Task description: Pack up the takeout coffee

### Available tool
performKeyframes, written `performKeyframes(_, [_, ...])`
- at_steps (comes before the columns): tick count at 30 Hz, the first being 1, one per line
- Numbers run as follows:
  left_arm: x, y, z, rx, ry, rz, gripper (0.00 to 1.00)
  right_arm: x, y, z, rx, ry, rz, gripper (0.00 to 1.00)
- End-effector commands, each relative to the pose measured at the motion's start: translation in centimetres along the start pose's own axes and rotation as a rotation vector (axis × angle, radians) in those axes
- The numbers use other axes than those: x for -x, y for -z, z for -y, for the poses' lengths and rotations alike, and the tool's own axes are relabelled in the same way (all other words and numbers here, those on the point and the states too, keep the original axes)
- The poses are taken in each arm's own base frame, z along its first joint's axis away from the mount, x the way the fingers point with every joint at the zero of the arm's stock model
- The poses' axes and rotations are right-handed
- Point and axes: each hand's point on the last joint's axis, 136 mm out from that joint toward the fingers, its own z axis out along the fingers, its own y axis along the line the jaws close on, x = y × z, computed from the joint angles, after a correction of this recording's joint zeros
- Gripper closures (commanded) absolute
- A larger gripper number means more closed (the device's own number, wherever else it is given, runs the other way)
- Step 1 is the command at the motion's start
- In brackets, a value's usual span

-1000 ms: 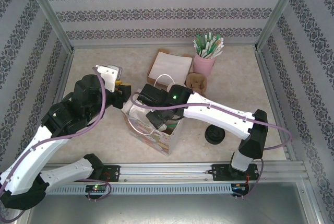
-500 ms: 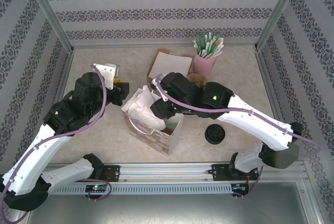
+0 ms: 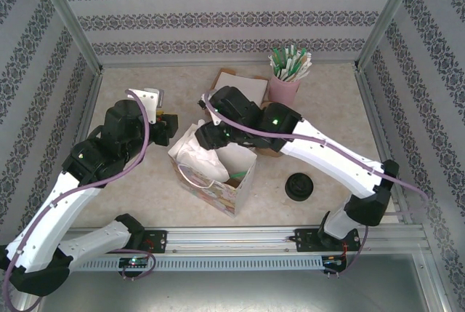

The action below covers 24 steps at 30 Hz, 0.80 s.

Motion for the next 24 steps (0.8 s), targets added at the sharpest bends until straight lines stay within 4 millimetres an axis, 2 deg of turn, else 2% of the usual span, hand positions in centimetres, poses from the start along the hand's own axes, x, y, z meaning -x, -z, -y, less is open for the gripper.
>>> performKeyframes(1, [0.3,-0.5,-0.2,-0.011,0.044,0.014,0.62,1.1,-0.2,-0.4,0.014,-0.015,0.019,0.46])
performKeyframes(5, [0.2,-0.6,-0.5,-0.013,0.059,0.01,0.62,1.2,-1.0,-0.2,0.004,-0.021,0.007,0.47])
performKeyframes(8, [0.1,-0.6,-0.7,-0.013,0.065,0.011,0.62,1.3,-1.6,-0.4,0.011,-0.015,0.007,0.52])
performKeyframes(13, [-0.3,-0.7,-1.1,-0.001,0.067,0.005,0.62,1.1,-1.9,-0.1,-0.018,-0.001,-0.019,0.78])
performKeyframes(17, [-0.4,-0.8,-1.3,-0.002,0.075,0.0,0.63,0.7,-0.6,-1.4,0.008,0.029,-0.008,0.92])
performKeyframes(20, [-0.4,-0.8,-1.4,-0.003,0.081,0.001,0.63,-0.8,-0.5,-1.8,0.001,0.053,-0.039,0.99])
performKeyframes(24, [-0.5,-1.0,-1.5,-0.004,0.088,-0.004,0.64,-3.5,-1.3,-0.9,-0.038,0.038,-0.113,1.0])
